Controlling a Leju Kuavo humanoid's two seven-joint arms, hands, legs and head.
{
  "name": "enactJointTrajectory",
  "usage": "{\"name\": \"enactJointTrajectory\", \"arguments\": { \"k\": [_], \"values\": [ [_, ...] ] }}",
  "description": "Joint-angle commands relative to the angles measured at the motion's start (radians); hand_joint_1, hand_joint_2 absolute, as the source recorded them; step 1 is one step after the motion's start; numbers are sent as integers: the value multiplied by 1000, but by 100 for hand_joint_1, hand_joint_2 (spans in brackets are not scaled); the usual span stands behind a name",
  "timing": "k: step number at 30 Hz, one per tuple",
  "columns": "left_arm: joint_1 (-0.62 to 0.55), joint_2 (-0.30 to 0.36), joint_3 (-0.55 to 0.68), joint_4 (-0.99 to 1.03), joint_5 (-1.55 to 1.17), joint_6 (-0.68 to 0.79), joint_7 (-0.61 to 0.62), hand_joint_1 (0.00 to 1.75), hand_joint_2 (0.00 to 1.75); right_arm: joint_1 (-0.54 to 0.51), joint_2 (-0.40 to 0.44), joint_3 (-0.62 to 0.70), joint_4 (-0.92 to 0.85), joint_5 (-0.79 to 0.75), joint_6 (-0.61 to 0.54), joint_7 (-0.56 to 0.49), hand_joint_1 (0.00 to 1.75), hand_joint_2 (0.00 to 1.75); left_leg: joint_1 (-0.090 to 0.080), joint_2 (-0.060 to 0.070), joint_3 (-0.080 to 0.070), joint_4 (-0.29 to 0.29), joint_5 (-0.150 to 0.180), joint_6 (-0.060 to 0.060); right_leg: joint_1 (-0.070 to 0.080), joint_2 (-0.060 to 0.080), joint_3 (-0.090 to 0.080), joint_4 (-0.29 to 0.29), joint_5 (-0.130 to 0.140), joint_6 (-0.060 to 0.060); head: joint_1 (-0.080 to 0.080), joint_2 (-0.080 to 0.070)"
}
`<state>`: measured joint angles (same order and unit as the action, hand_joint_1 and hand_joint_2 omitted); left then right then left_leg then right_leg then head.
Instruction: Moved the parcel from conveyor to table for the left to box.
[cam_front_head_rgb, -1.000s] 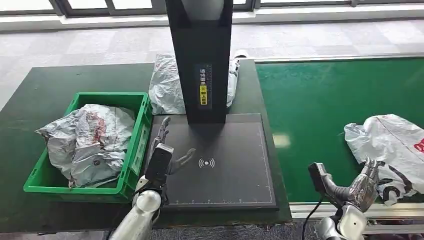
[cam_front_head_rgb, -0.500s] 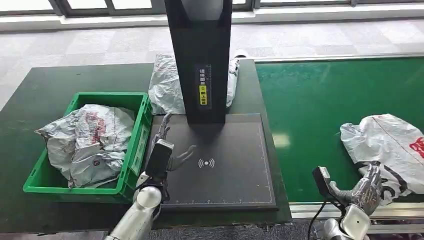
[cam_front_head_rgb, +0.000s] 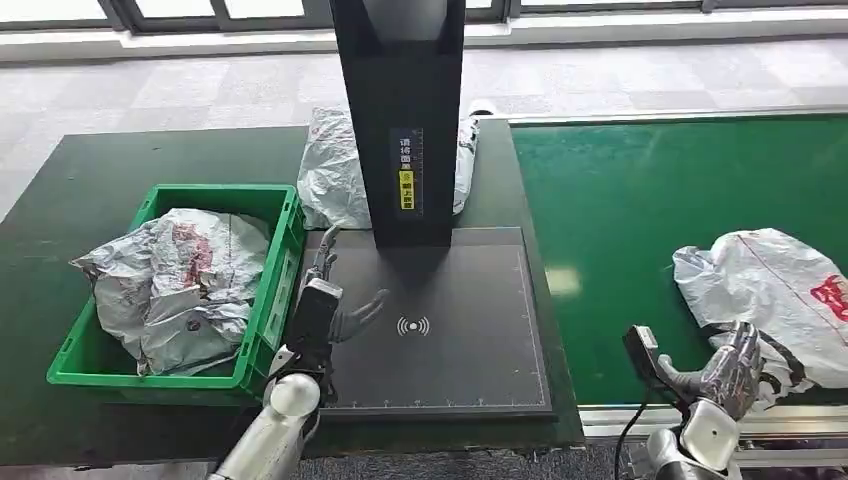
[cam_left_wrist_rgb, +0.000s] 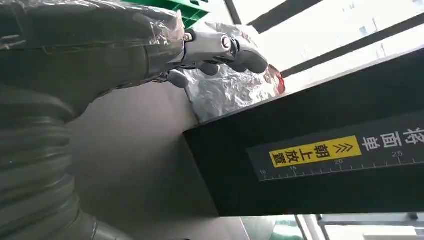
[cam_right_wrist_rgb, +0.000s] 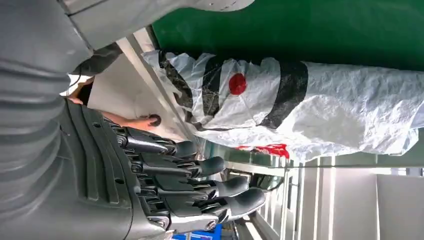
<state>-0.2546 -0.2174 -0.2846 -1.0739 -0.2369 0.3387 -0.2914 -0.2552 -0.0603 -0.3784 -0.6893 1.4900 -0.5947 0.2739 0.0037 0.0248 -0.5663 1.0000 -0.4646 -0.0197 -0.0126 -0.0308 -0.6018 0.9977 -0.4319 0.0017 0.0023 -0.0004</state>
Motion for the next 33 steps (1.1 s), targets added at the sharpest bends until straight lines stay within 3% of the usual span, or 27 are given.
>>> {"name": "enactJointTrajectory", "arguments": {
  "k": [1,11,33],
  "values": [
    [-8,29,12,22,6,-3,5,0,175,-54,10,-24,65,-1,5,1,0,175,0,1,2,-1,0,0,0,3,1,-1,0,0,0,0],
    [-1,29,4,14,-19,16,10,0,175,-75,8,-12,79,10,12,10,0,175,1,0,4,-3,0,1,1,9,4,-4,2,-1,0,0],
    [-9,10,34,17,-17,6,17,0,175,-72,9,-21,60,15,34,21,0,175,0,0,1,0,0,0,0,3,0,-1,1,0,0,0]
  ]
}}
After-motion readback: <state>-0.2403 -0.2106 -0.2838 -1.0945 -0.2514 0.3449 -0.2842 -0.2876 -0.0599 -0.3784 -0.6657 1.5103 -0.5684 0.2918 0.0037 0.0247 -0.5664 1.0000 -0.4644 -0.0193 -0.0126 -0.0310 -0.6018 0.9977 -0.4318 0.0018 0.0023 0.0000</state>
